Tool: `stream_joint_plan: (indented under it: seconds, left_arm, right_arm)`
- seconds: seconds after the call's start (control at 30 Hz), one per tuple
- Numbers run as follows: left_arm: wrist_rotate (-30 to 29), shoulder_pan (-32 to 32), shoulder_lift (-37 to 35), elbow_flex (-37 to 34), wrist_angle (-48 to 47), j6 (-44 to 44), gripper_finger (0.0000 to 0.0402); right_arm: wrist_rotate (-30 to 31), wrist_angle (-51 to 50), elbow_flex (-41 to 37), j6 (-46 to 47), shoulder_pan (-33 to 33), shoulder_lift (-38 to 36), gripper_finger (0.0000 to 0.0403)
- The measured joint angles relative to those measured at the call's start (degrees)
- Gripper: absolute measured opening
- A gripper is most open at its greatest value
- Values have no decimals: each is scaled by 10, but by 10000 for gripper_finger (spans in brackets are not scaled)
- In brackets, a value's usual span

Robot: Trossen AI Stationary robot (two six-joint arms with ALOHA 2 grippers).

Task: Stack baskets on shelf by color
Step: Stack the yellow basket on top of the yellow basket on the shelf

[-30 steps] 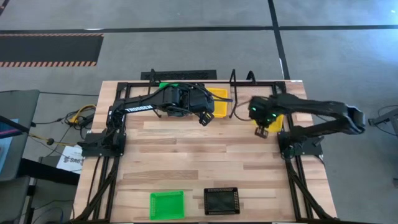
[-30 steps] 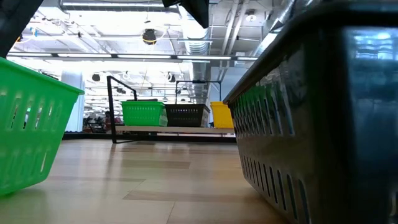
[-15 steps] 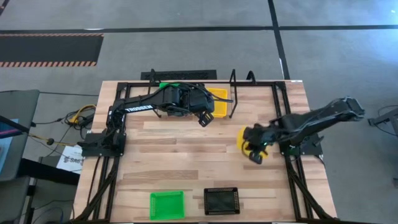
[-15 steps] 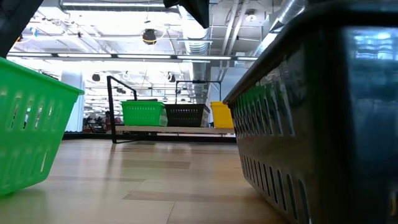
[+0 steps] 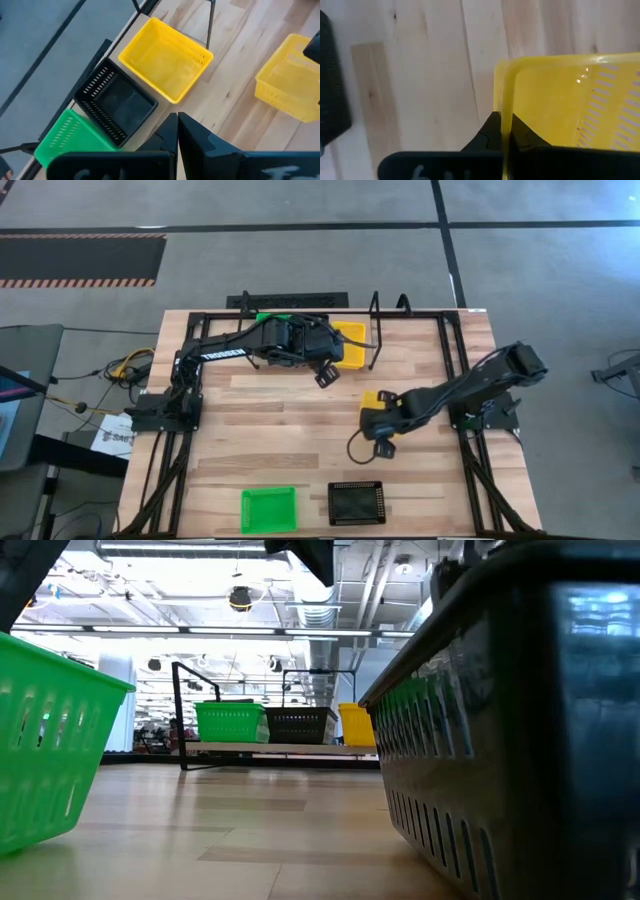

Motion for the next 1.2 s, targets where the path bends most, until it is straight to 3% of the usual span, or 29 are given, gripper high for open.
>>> stream_joint_plan:
  seconds: [0.27, 0.53, 0.83, 1.03, 1.2]
  left_arm:
    - [12, 0, 0, 0, -27, 2, 0]
    - [12, 0, 0, 0, -27, 4, 0]
    - [12, 0, 0, 0, -27, 11, 0]
    - [13, 0, 0, 0, -27, 11, 0]
    - [13, 0, 0, 0, -27, 11, 0]
  right_arm:
    - [-6, -5, 1, -15, 5, 55, 3]
    - [-40, 22, 1, -15, 5, 64, 6]
    - [-56, 47, 1, -14, 5, 64, 92]
    - [-54, 41, 31, -10, 5, 64, 109]
    - [-50, -47, 109, -20, 0, 64, 112]
